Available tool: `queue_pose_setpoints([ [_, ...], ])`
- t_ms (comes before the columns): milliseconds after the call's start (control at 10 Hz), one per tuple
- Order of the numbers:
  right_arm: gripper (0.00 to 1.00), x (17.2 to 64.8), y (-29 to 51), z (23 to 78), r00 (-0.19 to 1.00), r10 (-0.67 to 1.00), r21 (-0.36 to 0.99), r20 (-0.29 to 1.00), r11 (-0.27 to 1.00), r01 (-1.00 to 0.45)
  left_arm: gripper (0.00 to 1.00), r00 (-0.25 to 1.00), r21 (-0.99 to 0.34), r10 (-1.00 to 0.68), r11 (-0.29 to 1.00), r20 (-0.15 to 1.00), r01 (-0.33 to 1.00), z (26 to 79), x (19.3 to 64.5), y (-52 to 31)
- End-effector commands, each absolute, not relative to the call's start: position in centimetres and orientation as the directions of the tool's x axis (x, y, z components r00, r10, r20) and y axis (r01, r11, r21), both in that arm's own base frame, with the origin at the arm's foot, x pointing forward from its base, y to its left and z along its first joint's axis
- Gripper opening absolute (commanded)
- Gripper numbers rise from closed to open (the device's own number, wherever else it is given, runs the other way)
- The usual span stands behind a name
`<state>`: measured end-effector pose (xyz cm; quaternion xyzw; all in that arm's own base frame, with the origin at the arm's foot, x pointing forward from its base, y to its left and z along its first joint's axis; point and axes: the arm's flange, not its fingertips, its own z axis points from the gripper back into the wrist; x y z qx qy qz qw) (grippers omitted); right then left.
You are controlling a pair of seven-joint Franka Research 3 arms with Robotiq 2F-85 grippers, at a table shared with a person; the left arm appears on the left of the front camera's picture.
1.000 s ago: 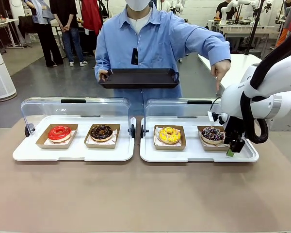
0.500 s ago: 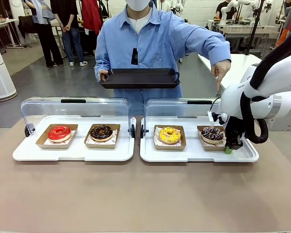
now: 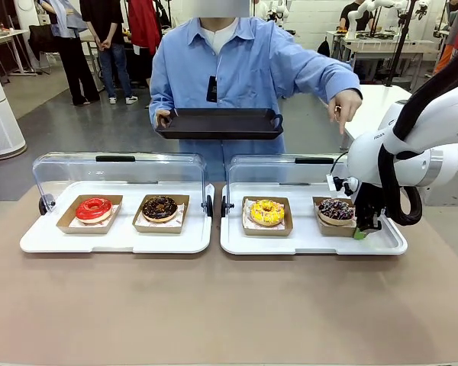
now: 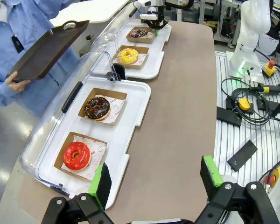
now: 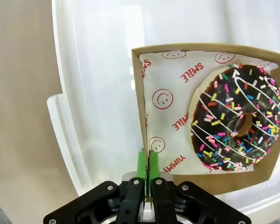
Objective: Provide the desired donut to the person.
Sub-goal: Pick up and lift the Paper togo box containing the Donut pointed at by the person.
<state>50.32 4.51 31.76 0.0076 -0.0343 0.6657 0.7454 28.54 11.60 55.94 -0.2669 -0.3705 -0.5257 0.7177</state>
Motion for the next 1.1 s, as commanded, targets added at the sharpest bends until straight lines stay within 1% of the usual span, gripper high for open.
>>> queue_pose_setpoints([
  [0, 0.0, 50.7, 4.4, 31.2, 0.101, 0.994, -0.029, 0.044, 0.102, -0.994, 1.0, 0.158, 0.014, -0.549, 0.296, 0.821, 0.955, 56.0, 28.6, 11.7],
  [100, 0.0, 49.9, 4.9, 31.8, 0.114, 0.993, -0.037, 0.007, 0.115, -0.993, 1.0, 0.158, 0.014, -0.549, 0.296, 0.821, 0.955, 56.0, 28.6, 11.7],
  [200, 0.0, 48.4, 6.0, 33.4, 0.182, 0.982, -0.004, -0.042, 0.182, -0.983, 1.0, 0.158, 0.014, -0.549, 0.296, 0.821, 0.955, 56.0, 28.6, 11.7],
  [500, 0.0, 41.2, 9.0, 41.2, 0.224, 0.969, 0.039, -0.102, 0.229, -0.973, 1.0, 0.158, 0.014, -0.549, 0.296, 0.821, 0.955, 56.0, 28.6, 11.7],
  [600, 0.0, 39.1, 9.3, 43.1, 0.206, 0.974, 0.045, -0.095, 0.211, -0.976, 1.0, 0.158, 0.014, -0.549, 0.296, 0.821, 0.955, 56.0, 28.6, 11.7],
  [800, 0.0, 34.2, 9.6, 48.3, 0.114, 0.993, 0.128, 0.024, 0.11, -0.986, 1.0, 0.158, 0.014, -0.549, 0.296, 0.821, 0.955, 56.0, 28.6, 11.7],
  [900, 0.0, 32.0, 9.6, 51.0, 0.1, 0.993, 0.083, 0.057, 0.095, -0.992, 1.0, 0.158, 0.014, -0.549, 0.296, 0.821, 0.955, 56.0, 28.6, 11.7],
  [1000, 0.0, 30.4, 9.8, 54.0, 0.114, 0.991, -0.002, 0.072, 0.114, -0.993, 1.0, 0.158, 0.014, -0.549, 0.296, 0.821, 0.955, 56.0, 28.6, 11.7],
])
